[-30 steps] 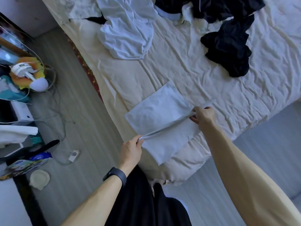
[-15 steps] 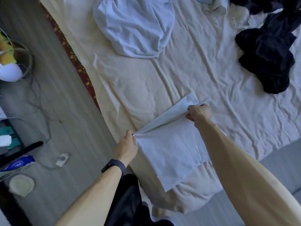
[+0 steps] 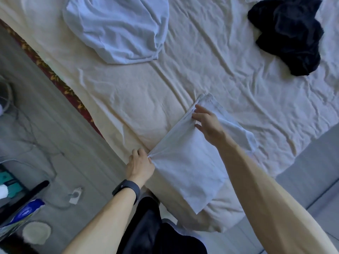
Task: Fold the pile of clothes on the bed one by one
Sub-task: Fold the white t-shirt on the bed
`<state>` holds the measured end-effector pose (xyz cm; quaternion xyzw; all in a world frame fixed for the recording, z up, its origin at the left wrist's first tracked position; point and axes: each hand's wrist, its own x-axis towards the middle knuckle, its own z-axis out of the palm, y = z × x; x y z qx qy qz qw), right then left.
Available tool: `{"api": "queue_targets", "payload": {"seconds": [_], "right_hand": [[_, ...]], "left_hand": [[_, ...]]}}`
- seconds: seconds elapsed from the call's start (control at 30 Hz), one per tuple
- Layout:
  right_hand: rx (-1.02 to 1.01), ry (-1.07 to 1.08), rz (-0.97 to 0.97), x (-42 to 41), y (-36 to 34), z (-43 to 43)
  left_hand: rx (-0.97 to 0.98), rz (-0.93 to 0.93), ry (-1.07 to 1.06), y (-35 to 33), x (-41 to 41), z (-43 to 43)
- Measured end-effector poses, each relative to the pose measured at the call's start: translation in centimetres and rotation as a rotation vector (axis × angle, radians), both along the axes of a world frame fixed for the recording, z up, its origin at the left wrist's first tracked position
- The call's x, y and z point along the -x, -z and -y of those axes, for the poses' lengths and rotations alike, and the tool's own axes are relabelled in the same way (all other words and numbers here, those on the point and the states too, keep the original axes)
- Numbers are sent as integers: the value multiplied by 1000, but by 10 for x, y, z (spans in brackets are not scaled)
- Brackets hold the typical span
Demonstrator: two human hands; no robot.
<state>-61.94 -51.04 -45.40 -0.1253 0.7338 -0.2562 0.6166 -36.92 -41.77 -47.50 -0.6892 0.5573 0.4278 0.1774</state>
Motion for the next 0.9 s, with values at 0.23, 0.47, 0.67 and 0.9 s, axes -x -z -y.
{"api": "queue_targets", "payload": {"seconds": [0.23, 0.47, 0.67, 0.9], "right_hand": [[-158, 491, -491, -10, -47, -166], [-356, 534, -318, -72, -35, -284], [-254, 623, -200, -79, -18, -296], [64, 938, -138, -110, -69, -305]], "left_hand": [[-251, -137, -69, -14, -6, 24], [-343, -202, -90, -14, -4, 34], [-241, -267, 8, -27, 0, 31], [-6, -435, 83, -103, -13, 33]]}}
